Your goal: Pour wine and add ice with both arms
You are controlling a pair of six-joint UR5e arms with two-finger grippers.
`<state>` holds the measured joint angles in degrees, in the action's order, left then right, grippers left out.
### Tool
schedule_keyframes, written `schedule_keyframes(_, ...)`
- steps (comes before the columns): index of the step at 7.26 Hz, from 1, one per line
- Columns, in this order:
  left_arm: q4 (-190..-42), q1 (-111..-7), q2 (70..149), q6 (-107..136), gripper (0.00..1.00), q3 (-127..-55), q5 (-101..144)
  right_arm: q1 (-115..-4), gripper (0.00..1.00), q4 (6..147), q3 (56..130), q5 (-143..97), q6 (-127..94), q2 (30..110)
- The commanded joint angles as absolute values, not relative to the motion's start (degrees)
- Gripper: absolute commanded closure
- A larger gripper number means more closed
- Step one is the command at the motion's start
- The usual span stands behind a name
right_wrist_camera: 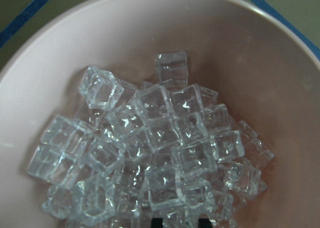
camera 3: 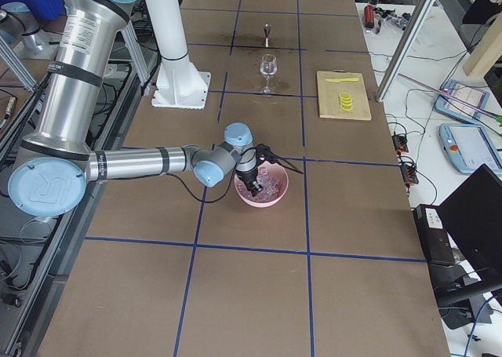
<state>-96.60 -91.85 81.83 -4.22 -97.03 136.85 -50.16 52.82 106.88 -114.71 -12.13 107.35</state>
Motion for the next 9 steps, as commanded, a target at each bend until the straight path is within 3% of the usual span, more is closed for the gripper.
schedule_keyframes(1, -96.6, -91.8, 81.8, -4.2, 0.0, -97.0, 136.8, -50.2, 0.99, 52.7, 107.0, -114.8, -12.1, 107.3)
schedule_keyframes(6, -96.6, -91.9, 81.8, -4.2, 0.0, -97.0, 136.9, -55.4, 1.0, 52.9, 115.1, -118.8, -13.1, 109.1)
schedule_keyframes(9, -96.6, -91.8, 81.8, -4.0, 0.0, -97.2, 136.9, -56.7, 1.0, 54.0, 115.6, -120.1, -28.2, 100.8)
